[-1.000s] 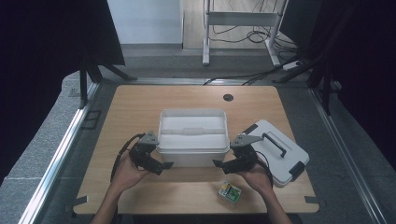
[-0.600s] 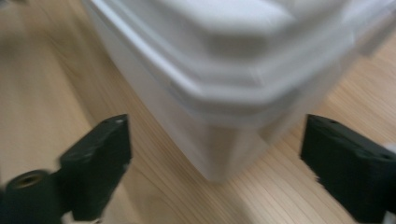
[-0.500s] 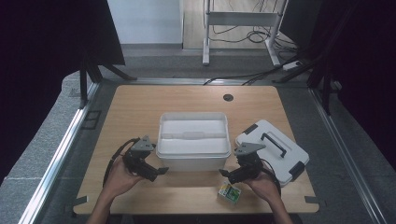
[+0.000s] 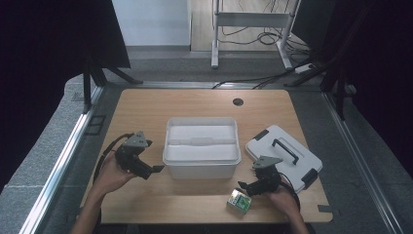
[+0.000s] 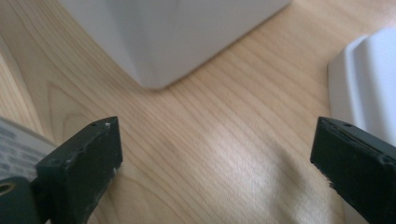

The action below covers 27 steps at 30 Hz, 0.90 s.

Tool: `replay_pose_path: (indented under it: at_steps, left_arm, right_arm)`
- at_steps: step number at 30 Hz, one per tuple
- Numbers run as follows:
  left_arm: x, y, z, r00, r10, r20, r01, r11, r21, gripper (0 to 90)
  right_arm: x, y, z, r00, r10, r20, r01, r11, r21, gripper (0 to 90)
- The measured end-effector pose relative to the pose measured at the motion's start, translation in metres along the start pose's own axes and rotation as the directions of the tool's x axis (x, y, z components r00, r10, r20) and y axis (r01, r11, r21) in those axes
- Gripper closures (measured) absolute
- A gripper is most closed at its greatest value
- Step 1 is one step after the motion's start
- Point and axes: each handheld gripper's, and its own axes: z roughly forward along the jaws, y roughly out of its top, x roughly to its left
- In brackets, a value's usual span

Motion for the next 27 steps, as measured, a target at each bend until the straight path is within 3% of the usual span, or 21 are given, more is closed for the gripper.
replay_pose_path:
  at_steps: [6, 12, 14, 16, 20, 23, 27]
  left_arm:
    - [0.006, 0.026, -0.002, 0.9988, 0.048, -0.005, -0.048, 0.9987, 0.017, 0.0]
    - [0.011, 0.049, 0.007, 0.9964, 0.081, 0.026, -0.082, 0.9961, 0.032, 0.0]
    - [0.013, 0.055, 0.012, 0.9960, 0.079, 0.040, -0.082, 0.9950, 0.058, 0.0]
    - [0.015, 0.062, 0.017, 0.9961, 0.084, 0.025, -0.086, 0.9915, 0.097, 0.0]
    - [0.022, 0.074, 0.028, 0.9947, 0.085, 0.057, -0.092, 0.9870, 0.132, 0.0]
    - [0.024, 0.083, 0.036, 0.9914, 0.105, 0.079, -0.115, 0.9830, 0.143, 0.0]
    - [0.024, 0.098, 0.049, 0.9801, 0.162, 0.114, -0.179, 0.9721, 0.152, 4.7]
  right_arm:
    - [-0.004, -0.008, 0.003, 0.9999, 0.008, -0.012, -0.008, 1.000, 0.002, 4.2]
    - [-0.006, -0.010, 0.002, 0.9999, 0.009, -0.009, -0.009, 1.000, 0.004, 5.3]
    - [-0.006, -0.010, 0.002, 0.9999, 0.008, -0.008, -0.008, 1.000, 0.005, 5.2]
    - [-0.006, -0.010, 0.002, 0.9999, 0.007, -0.008, -0.007, 1.000, 0.005, 5.2]
    - [-0.006, -0.010, 0.002, 1.0000, 0.007, -0.007, -0.006, 1.000, 0.005, 5.1]
    - [-0.005, -0.010, 0.002, 1.0000, 0.006, -0.006, -0.006, 1.000, 0.006, 5.1]
    - [-0.005, -0.010, 0.002, 1.0000, 0.007, -0.004, -0.007, 1.000, 0.005, 5.2]
